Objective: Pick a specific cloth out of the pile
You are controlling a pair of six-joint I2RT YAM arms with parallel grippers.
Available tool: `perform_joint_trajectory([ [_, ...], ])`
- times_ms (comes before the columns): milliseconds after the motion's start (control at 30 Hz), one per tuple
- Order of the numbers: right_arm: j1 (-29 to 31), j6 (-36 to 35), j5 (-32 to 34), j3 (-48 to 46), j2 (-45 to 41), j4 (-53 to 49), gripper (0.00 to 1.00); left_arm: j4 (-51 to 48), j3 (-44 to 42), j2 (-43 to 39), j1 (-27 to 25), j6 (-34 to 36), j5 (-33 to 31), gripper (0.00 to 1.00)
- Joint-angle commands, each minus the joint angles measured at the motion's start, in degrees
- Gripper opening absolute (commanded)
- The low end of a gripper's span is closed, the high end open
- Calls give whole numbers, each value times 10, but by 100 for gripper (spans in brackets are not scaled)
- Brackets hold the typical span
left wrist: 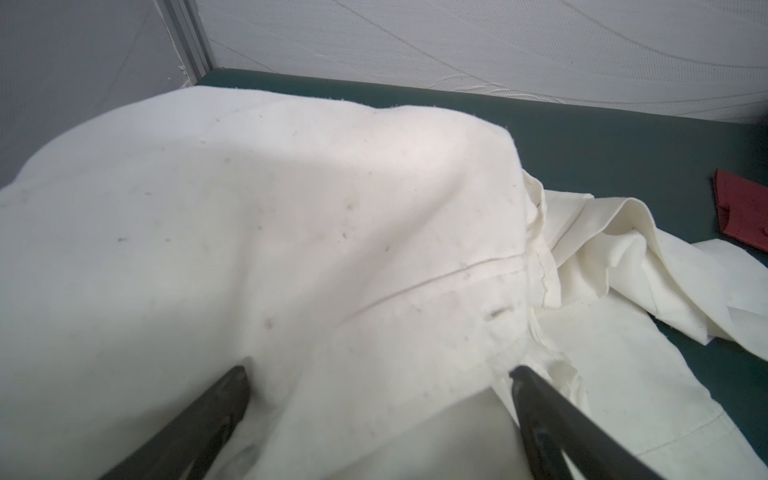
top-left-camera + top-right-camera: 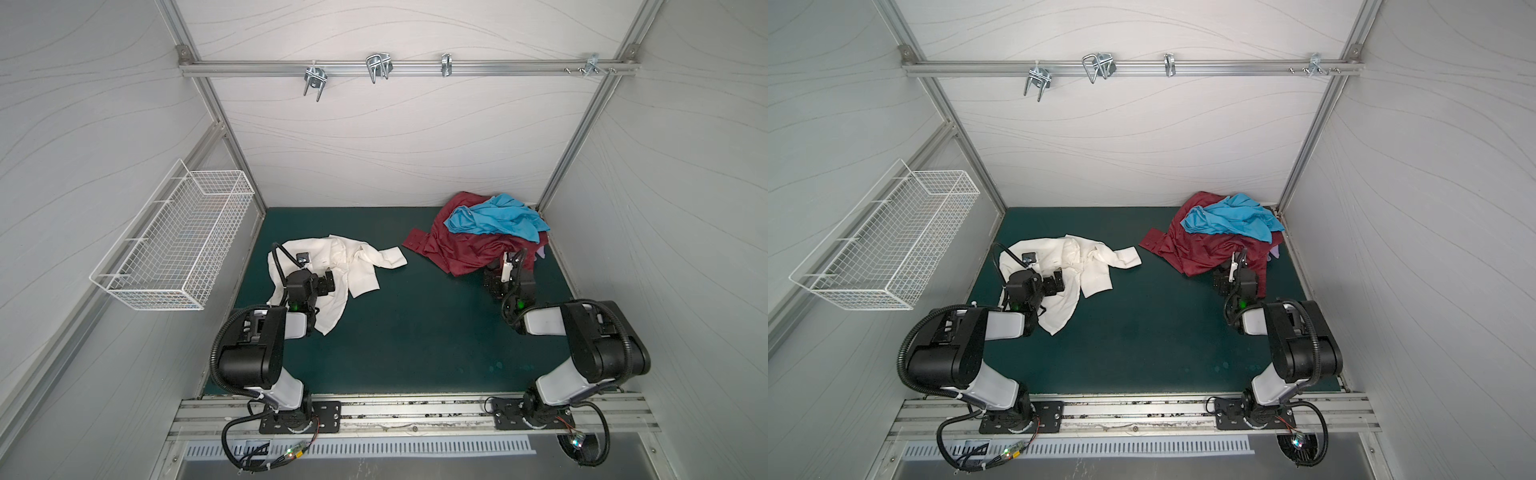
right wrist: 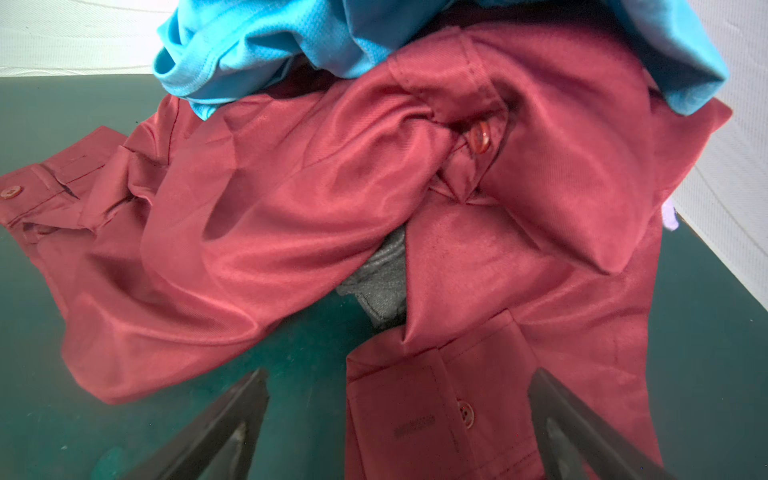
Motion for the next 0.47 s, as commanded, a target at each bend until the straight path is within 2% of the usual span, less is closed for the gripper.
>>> perform_joint_trajectory([
  [0, -3, -5, -3, 5, -2, 7, 99, 8, 10, -4, 2, 3, 6, 99],
  [433, -3, -5, -3, 5, -2, 7, 99, 7, 10, -4, 2, 4, 6, 99],
])
